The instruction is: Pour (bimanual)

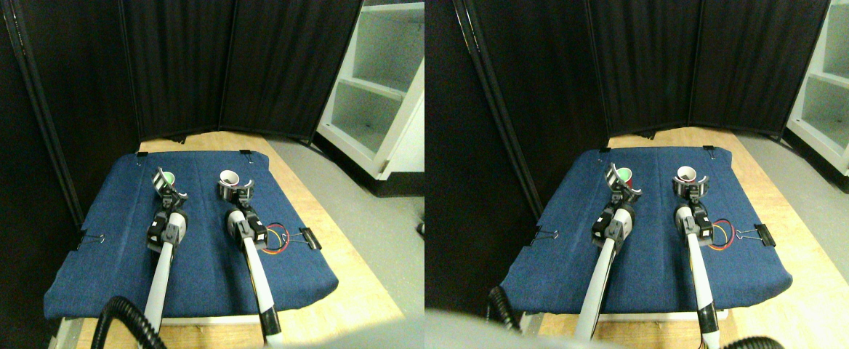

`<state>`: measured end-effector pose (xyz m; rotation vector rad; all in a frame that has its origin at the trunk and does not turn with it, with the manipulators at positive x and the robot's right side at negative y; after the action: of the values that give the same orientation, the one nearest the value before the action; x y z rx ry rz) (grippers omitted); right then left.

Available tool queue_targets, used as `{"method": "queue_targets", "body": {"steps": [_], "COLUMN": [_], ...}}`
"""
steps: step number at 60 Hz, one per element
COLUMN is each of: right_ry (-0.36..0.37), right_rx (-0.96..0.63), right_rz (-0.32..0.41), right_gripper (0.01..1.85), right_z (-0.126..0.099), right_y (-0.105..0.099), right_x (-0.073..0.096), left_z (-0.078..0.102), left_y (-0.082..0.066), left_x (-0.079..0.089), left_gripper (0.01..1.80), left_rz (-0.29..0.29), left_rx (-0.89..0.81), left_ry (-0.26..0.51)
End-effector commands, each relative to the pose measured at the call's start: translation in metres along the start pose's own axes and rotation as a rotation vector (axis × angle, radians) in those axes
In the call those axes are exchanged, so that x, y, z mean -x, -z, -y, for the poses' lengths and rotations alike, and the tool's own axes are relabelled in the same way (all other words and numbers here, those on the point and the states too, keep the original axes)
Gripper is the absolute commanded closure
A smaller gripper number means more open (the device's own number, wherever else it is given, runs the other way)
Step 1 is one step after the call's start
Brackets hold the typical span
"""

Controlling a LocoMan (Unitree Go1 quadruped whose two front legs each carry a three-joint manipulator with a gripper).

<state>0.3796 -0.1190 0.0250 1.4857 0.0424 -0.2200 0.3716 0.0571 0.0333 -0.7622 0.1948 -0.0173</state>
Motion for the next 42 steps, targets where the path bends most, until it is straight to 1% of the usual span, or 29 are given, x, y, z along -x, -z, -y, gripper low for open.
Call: {"method": "queue_targets", "body": {"steps": [1,2,3,4,5,7,9,10,11,13,15,17,18,19,20,21,23,25,27,28,31,32,33,35,36,38,40,41,42], "right_ry": [-0.105,-0.105,-0.118,-0.136,-0.136,-0.157,-0.162,-0.182,-0.182,-0.187,-0.197,-0.203,-0.203,-0.209,-0.213,-0.215,-0.226,-0.233,-0.231,-0.251,-0.245,-0.246,-0.246,-0.242,-0.241,-0.248,-0.248,-0.248,-0.250], "right_rx": [0.027,0.027,0.044,0.072,0.072,0.090,0.105,0.112,0.112,0.122,0.154,0.186,0.186,0.204,0.213,0.218,0.238,0.250,0.254,0.277,0.279,0.285,0.288,0.294,0.292,0.279,0.277,0.277,0.279], "right_rz": [0.004,0.004,0.002,0.000,0.000,-0.007,-0.006,-0.019,-0.019,-0.022,-0.026,-0.023,-0.023,-0.021,-0.026,-0.028,-0.036,-0.039,-0.040,-0.062,-0.064,-0.065,-0.066,-0.071,-0.072,-0.077,-0.076,-0.076,-0.076], "right_gripper": [1.44,1.44,1.52,1.53,1.53,1.53,1.53,1.53,1.53,1.53,1.53,1.53,1.53,1.53,1.53,1.53,1.53,1.53,1.53,1.53,1.53,1.53,1.53,1.53,1.53,1.53,1.53,1.53,1.53], "right_z": [-0.016,-0.016,-0.017,-0.020,-0.020,-0.022,-0.023,-0.025,-0.025,-0.028,-0.030,-0.032,-0.032,-0.033,-0.034,-0.034,-0.036,-0.036,-0.036,-0.037,-0.037,-0.038,-0.038,-0.039,-0.039,-0.039,-0.039,-0.039,-0.039], "right_y": [0.002,0.002,0.002,0.002,0.002,0.001,0.001,0.001,0.001,0.001,0.001,0.002,0.002,0.002,0.002,0.002,0.002,0.002,0.002,0.002,0.002,0.002,0.002,0.002,0.002,0.003,0.003,0.003,0.003], "right_x": [0.004,0.004,0.005,0.005,0.005,0.006,0.006,0.007,0.007,0.010,0.011,0.013,0.013,0.015,0.016,0.016,0.017,0.017,0.017,0.015,0.016,0.017,0.017,0.018,0.018,0.018,0.018,0.018,0.018], "left_z": [0.016,0.016,0.018,0.020,0.020,0.024,0.025,0.028,0.028,0.031,0.034,0.036,0.036,0.038,0.040,0.041,0.045,0.049,0.050,0.055,0.058,0.061,0.062,0.064,0.065,0.065,0.062,0.062,0.062], "left_y": [-0.009,-0.009,-0.010,-0.010,-0.010,-0.010,-0.010,-0.011,-0.011,-0.011,-0.012,-0.012,-0.012,-0.012,-0.013,-0.014,-0.015,-0.017,-0.017,-0.017,-0.016,-0.015,-0.015,-0.014,-0.013,-0.013,-0.013,-0.013,-0.013], "left_x": [0.005,0.005,0.006,0.007,0.007,0.009,0.009,0.011,0.011,0.011,0.012,0.014,0.014,0.015,0.016,0.017,0.020,0.022,0.023,0.026,0.029,0.031,0.032,0.034,0.034,0.032,0.029,0.029,0.028], "left_gripper": [0.76,0.76,0.75,0.76,0.76,0.78,0.79,0.79,0.79,0.80,0.81,0.80,0.80,0.78,0.75,0.73,0.59,0.50,0.47,0.37,0.32,0.32,0.32,0.37,0.39,0.49,0.68,0.68,0.75], "left_rz": [0.034,0.034,0.032,0.026,0.026,0.015,0.012,0.002,0.002,-0.003,-0.013,-0.010,-0.010,-0.003,-0.010,-0.014,-0.032,-0.043,-0.048,-0.028,-0.013,0.005,0.013,0.040,0.047,0.077,0.099,0.099,0.102], "left_rx": [-0.057,-0.057,-0.087,-0.118,-0.118,-0.162,-0.166,-0.187,-0.187,-0.244,-0.264,-0.321,-0.321,-0.391,-0.473,-0.513,-0.679,-0.772,-0.779,-0.922,-0.977,-1.010,-1.028,-1.093,-1.103,-1.116,-1.121,-1.121,-1.137], "left_ry": [0.079,0.079,0.090,0.112,0.112,0.150,0.155,0.180,0.180,0.224,0.240,0.261,0.261,0.282,0.312,0.325,0.380,0.429,0.441,0.460,0.462,0.476,0.488,0.554,0.565,0.627,0.717,0.717,0.736]}}
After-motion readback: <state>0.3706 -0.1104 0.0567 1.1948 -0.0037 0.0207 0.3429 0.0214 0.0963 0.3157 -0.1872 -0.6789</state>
